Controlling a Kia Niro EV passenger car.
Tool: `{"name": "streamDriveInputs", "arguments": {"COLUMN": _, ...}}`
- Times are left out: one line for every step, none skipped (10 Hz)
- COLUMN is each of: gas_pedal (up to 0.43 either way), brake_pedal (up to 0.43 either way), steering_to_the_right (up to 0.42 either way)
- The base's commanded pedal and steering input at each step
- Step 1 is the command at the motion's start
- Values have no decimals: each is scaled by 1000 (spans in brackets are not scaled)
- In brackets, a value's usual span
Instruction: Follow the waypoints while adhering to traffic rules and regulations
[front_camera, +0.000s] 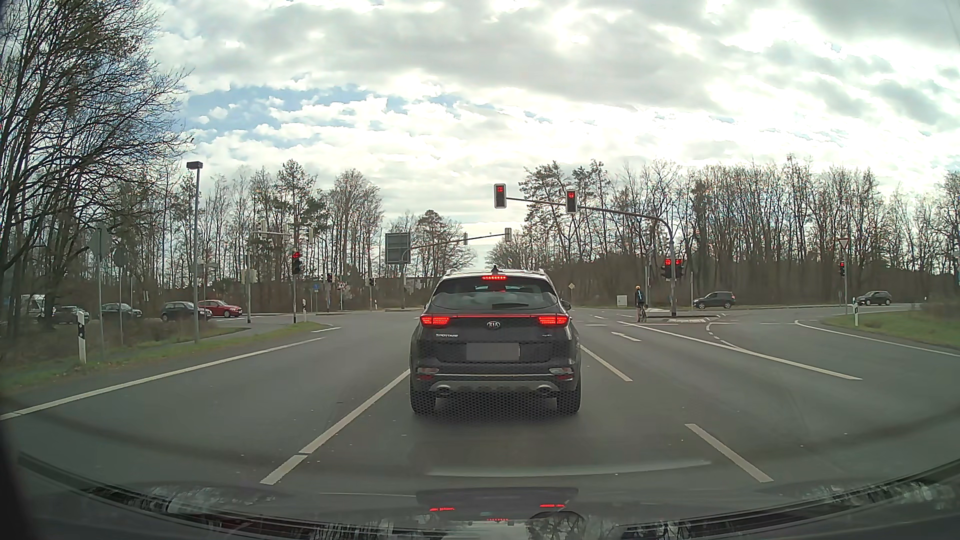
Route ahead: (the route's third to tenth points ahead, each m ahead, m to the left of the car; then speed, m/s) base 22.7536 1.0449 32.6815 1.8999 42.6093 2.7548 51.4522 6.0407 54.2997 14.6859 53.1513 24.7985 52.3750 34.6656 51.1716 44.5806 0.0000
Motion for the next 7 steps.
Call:
{"name": "streamDriveInputs", "arguments": {"gas_pedal": 0, "brake_pedal": 299, "steering_to_the_right": -2}}
{"name": "streamDriveInputs", "arguments": {"gas_pedal": 0, "brake_pedal": 299, "steering_to_the_right": -1}}
{"name": "streamDriveInputs", "arguments": {"gas_pedal": 0, "brake_pedal": 299, "steering_to_the_right": -2}}
{"name": "streamDriveInputs", "arguments": {"gas_pedal": 0, "brake_pedal": 299, "steering_to_the_right": -1}}
{"name": "streamDriveInputs", "arguments": {"gas_pedal": 0, "brake_pedal": 299, "steering_to_the_right": -1}}
{"name": "streamDriveInputs", "arguments": {"gas_pedal": 0, "brake_pedal": 299, "steering_to_the_right": -1}}
{"name": "streamDriveInputs", "arguments": {"gas_pedal": 0, "brake_pedal": 299, "steering_to_the_right": -2}}
